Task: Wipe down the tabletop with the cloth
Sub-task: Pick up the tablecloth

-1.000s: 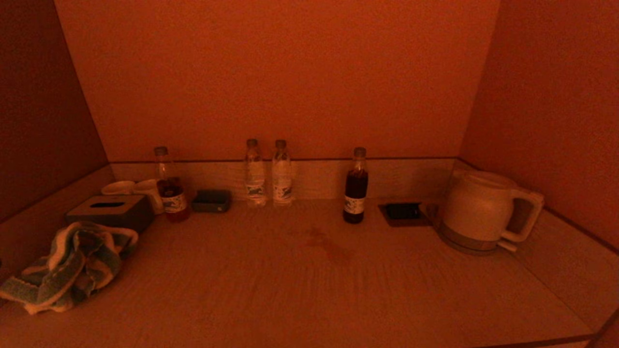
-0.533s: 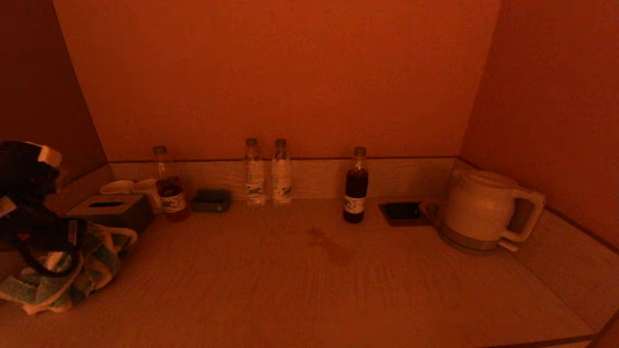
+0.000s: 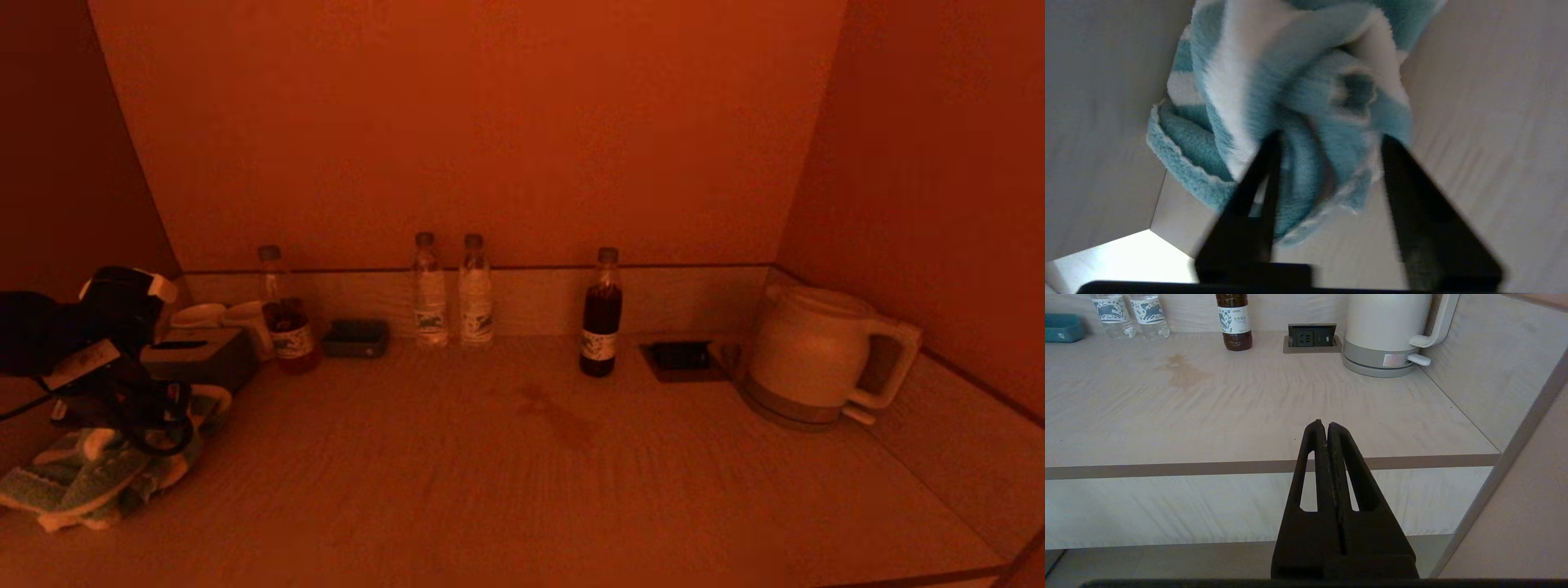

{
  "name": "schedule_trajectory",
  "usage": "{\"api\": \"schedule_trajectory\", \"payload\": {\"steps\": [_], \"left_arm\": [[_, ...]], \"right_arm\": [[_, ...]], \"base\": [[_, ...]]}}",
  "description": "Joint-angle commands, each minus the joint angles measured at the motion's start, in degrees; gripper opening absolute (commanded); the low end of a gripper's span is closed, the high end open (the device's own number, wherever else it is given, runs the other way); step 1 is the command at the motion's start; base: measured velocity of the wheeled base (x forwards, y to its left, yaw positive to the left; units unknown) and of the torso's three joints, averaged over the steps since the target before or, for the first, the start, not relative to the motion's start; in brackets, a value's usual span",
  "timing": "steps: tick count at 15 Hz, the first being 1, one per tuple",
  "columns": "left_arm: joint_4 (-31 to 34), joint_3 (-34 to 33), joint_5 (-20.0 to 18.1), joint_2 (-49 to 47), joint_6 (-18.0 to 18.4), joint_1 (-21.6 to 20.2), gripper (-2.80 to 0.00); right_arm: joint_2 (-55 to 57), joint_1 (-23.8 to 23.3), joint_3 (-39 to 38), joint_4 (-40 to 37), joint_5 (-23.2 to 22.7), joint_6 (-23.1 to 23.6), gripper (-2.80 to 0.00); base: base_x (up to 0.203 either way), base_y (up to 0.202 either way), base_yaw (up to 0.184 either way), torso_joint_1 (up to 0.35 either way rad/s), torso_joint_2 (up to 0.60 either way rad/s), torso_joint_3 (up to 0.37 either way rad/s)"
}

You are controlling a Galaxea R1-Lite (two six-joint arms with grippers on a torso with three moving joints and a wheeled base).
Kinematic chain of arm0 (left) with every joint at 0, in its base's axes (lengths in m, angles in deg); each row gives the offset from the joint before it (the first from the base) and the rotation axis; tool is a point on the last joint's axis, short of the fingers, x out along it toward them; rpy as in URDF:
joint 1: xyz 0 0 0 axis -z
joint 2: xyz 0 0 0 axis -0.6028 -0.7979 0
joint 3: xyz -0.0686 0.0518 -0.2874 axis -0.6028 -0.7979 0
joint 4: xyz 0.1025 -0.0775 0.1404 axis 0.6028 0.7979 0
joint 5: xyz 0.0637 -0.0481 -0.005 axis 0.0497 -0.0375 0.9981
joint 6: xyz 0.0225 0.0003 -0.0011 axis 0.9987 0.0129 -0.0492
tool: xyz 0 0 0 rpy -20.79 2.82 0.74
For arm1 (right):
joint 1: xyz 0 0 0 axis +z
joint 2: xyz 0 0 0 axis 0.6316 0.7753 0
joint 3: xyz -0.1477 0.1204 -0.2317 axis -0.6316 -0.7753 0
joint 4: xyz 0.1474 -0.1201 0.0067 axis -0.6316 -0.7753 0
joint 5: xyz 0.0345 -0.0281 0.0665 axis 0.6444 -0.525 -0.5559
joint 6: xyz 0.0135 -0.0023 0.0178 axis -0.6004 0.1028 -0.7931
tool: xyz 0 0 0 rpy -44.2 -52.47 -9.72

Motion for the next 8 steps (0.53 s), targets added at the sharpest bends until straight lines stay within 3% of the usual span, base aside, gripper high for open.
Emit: {"api": "schedule_trajectory", "payload": {"steps": [1, 4, 8], "left_arm": [[0.1, 0.2, 0.2, -0.3, -0.1, -0.2, 0.0], [0.3, 0.0, 0.1, 1.6, -0.3, -0.3, 0.0], [0.9, -1.9, -0.2, 11.8, -0.1, 0.5, 0.0]], "right_arm": [[0.0, 0.0, 0.0, 0.0, 0.0, 0.0, -2.8], [0.0, 0.0, 0.0, 0.0, 0.1, 0.0, -2.8], [0.0, 0.0, 0.0, 0.0, 0.0, 0.0, -2.8]], "base": [[0.0, 0.0, 0.0, 0.0, 0.0, 0.0], [0.0, 0.0, 0.0, 0.0, 0.0, 0.0], [0.0, 0.0, 0.0, 0.0, 0.0, 0.0]]}}
